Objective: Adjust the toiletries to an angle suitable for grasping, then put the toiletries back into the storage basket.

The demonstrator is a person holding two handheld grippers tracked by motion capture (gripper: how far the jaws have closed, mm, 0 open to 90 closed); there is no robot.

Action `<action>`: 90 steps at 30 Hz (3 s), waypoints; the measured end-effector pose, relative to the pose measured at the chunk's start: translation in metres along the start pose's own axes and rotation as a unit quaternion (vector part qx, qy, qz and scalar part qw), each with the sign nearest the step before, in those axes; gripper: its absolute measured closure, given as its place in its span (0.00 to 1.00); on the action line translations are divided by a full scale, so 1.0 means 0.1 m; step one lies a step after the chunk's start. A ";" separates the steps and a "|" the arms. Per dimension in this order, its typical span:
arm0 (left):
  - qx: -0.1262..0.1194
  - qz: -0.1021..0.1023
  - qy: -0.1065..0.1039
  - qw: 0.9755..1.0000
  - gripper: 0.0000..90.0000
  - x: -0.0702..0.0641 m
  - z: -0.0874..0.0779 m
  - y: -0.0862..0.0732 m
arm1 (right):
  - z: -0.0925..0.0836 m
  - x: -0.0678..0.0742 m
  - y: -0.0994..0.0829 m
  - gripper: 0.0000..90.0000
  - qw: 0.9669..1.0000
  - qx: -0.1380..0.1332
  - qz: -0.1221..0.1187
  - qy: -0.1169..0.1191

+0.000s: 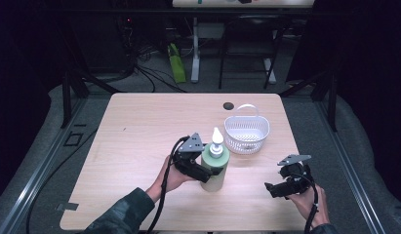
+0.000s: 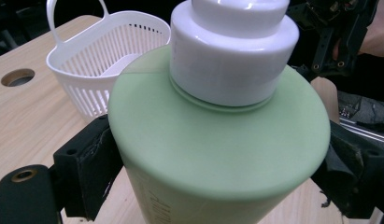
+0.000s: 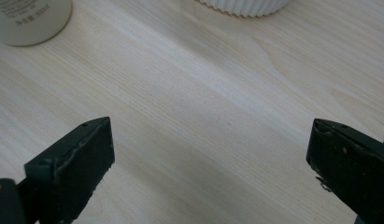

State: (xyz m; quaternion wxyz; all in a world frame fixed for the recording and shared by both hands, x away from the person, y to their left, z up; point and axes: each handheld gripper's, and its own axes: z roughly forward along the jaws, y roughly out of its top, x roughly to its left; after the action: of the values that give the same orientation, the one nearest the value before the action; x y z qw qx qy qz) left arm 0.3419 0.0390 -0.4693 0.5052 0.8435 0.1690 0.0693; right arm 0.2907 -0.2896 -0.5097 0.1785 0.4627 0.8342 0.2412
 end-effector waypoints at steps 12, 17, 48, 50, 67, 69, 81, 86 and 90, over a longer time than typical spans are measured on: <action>-0.006 0.010 -0.014 1.000 0.13 -0.07 0.27 0.13 | 0.00 0.01 0.00 0.01 1.000 0.000 -0.001 0.000; 0.000 0.014 -0.020 1.000 0.13 -0.10 0.36 0.18 | -0.01 0.00 0.00 0.01 1.000 -0.003 -0.005 -0.004; 0.091 -0.051 0.057 0.993 0.00 0.11 -0.60 -0.27 | -0.05 0.05 0.02 0.00 1.000 -0.013 -0.009 -0.003; 0.097 -0.057 0.088 0.990 0.00 0.10 -0.74 -0.35 | -0.06 0.04 0.02 0.00 1.000 -0.014 -0.008 -0.001; 0.152 -0.121 0.151 0.969 0.00 0.39 -1.18 -0.82 | -0.18 0.03 0.01 0.01 0.999 -0.046 0.007 0.020; 0.151 -0.115 0.162 0.968 0.00 0.40 -1.17 -0.84 | -0.19 0.02 0.01 0.01 0.998 -0.049 0.009 0.023; 0.150 -0.128 0.174 0.965 0.00 0.49 -1.21 -0.91 | -0.26 0.03 0.04 0.00 0.996 -0.075 0.013 0.038; 0.148 -0.130 0.175 0.965 0.00 0.50 -1.21 -0.91 | -0.31 0.05 0.08 0.00 0.995 -0.092 0.012 0.044; 0.150 -0.133 0.172 0.965 0.00 0.50 -1.21 -0.91 | -0.36 0.08 0.13 0.00 0.993 -0.109 0.010 0.051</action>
State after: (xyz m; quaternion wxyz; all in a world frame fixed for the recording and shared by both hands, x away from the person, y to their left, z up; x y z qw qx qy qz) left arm 0.3345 0.1965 -0.4939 0.3409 0.8549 0.3724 0.1193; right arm 0.2766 -0.2852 -0.4739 0.1827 0.4360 0.8062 0.3558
